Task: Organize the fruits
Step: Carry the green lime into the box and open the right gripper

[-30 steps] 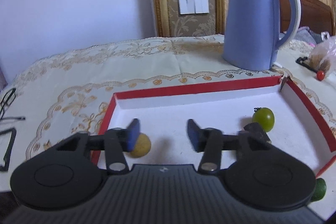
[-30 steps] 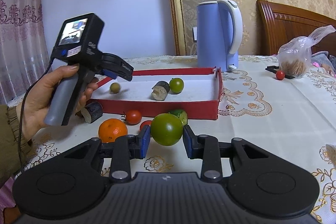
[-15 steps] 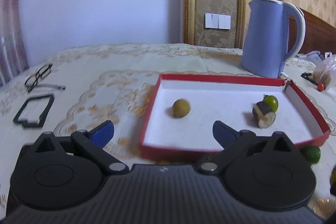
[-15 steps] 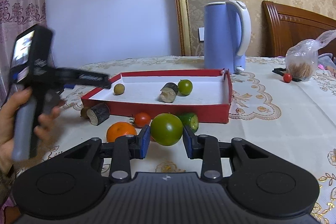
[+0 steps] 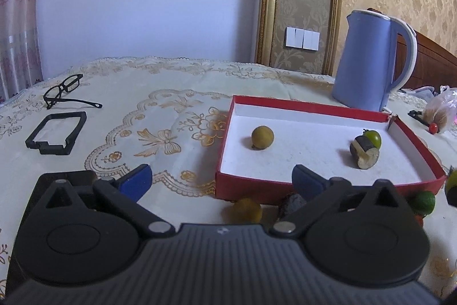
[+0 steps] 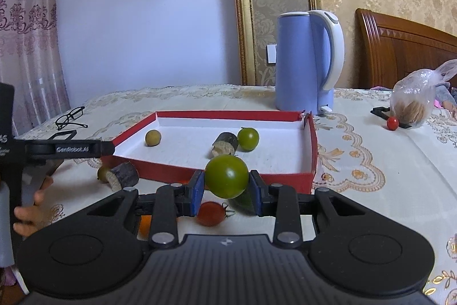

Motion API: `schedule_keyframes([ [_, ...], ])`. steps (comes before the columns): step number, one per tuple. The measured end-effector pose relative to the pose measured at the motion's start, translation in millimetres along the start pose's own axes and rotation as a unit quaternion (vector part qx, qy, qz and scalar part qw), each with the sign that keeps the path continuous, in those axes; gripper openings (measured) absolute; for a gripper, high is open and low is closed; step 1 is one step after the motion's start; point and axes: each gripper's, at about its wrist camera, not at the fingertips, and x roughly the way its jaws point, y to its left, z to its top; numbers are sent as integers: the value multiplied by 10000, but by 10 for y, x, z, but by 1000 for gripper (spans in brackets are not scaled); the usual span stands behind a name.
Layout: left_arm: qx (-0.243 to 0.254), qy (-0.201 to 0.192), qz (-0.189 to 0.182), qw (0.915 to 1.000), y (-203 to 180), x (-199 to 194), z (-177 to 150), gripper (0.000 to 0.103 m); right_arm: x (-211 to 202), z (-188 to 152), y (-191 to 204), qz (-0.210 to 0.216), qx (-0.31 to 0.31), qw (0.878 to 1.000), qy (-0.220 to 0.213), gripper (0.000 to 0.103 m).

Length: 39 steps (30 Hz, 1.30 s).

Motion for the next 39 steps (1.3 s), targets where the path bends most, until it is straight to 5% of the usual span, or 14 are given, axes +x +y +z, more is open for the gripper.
schedule_keyframes([
  [11,46,-24,-45,10000,-48,-74,-59,103,351,374,-143,-51,114,9999,-2,33],
  [25,1,30,-95,10000,-37,-81,-107,103,1311,648,-563,-780,471,9936,666,33],
  [28,-9,18,-86,10000,-30,-78,-114,103,1421,658,-554,-840,386,9921,843,46],
  [30,-22,12,-83,10000,-22,-73,-116,103,1393,659,-523,-859,344,9925,804,62],
  [39,-397,281,-342,9982,133,-30,-103,103,617,479,-292,-671,291,9973,117,68],
])
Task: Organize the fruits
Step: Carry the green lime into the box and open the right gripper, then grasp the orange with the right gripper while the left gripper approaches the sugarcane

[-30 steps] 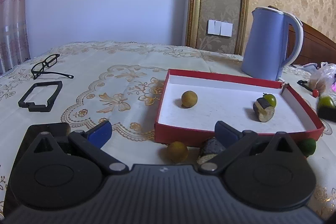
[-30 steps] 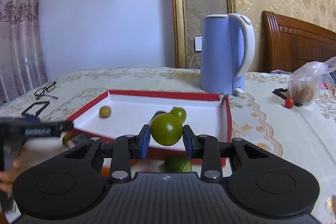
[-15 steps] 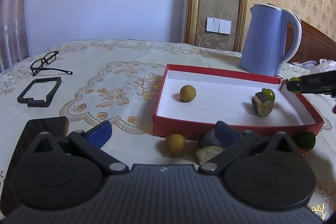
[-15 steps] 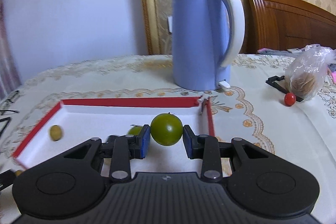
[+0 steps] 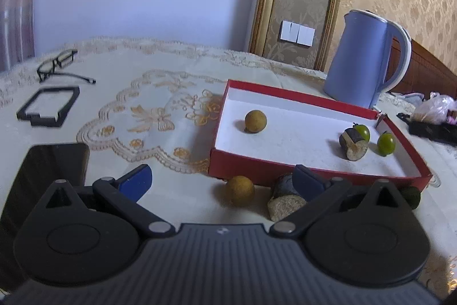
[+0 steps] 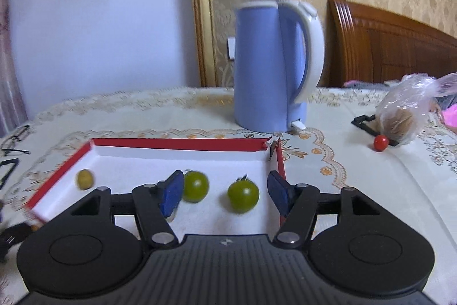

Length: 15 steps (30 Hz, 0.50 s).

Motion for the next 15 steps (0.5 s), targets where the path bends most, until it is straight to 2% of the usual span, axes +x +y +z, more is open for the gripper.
schedule_keyframes([
  [3,-50,143,51,9999,67,21,5,103,-347,-173,50,156,38,9995,-268,71],
  [7,-134,126,-52,9998,142,-34,-10,103,-746,-409,128,395,19,9976,-575,71],
  [12,-471,-229,-659,9965,276,-177,-17,103,-899,-638,381,859,-501,9945,-339,71],
  [13,-528,-227,-710,9958,283,-193,-4,103,-902,-671,437,901,-636,9934,-302,71],
  [15,-503,-212,-581,9968,259,-219,24,103,-871,-717,543,1000,-862,9910,-238,71],
])
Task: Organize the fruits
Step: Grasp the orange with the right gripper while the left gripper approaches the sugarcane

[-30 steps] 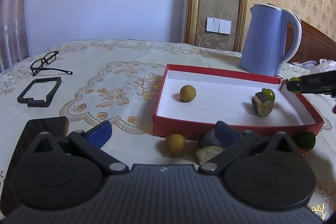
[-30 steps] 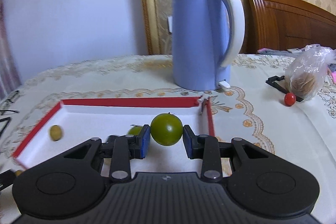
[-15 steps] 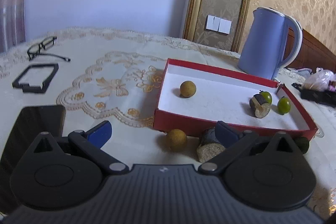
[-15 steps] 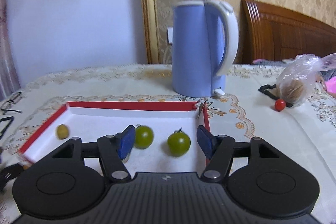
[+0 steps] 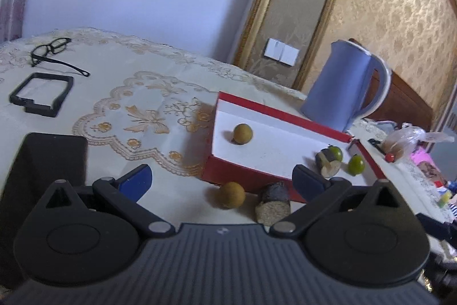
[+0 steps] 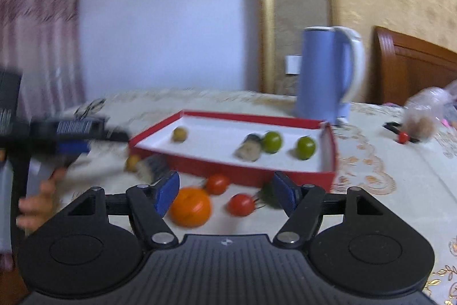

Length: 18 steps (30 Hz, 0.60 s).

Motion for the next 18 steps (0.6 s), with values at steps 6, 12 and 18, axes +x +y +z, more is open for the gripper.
schedule_keyframes([
  [6,215,-20,236,9995,-102,-26,4,103,193,-66,118,158,-145,9996,199,71],
  [12,649,48,470,9968,-209,6,-33,103,333,-76,199,254,-276,9985,406,71],
  [18,1066,-78,814,9909,-271,7,-88,103,444,-101,259,283,-377,9966,681,56],
])
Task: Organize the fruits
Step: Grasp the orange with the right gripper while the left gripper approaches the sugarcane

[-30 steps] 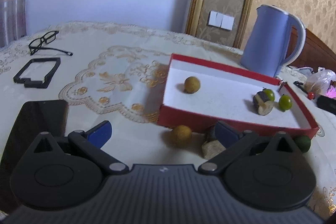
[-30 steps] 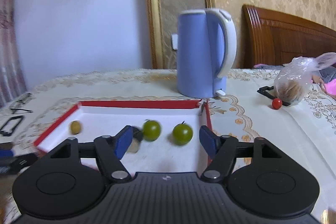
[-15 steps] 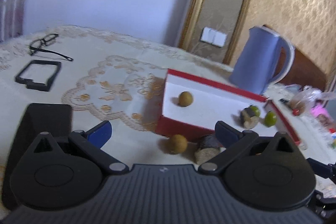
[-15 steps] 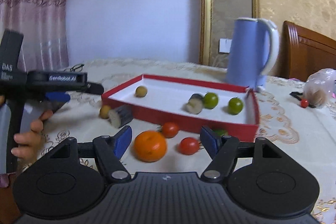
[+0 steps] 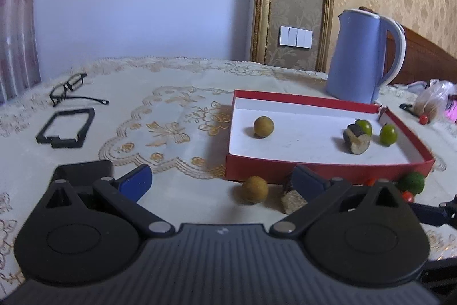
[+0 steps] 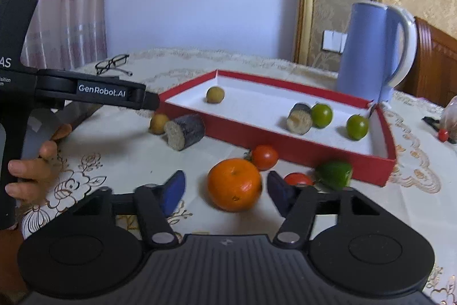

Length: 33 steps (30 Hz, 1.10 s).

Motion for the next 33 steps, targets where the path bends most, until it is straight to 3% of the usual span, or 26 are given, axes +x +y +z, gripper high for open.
schedule_keyframes([
  [4,165,-46,89,9998,-40,1,-13,103,25,4,-15,-121,-15,9999,45,44],
  [15,175,0,-160,9997,18,12,-40,103,42,2,-56,-78,188,9998,42,42],
  [23,935,-285,-690,9928,-129,-160,-162,103,-297,-26,-157,-220,275,9989,-319,42],
  [25,1098,-275,-554,9920,-194,-146,-172,103,-370,-33,-227,-266,374,9982,-395,42],
  [27,1173,-263,-331,9922,-213,-105,-164,94,-409,-45,-294,-274,478,9976,-430,42],
  [33,772,91,-182,9968,-27,55,-76,85,-417,-117,-383,-276,635,9967,-426,42],
])
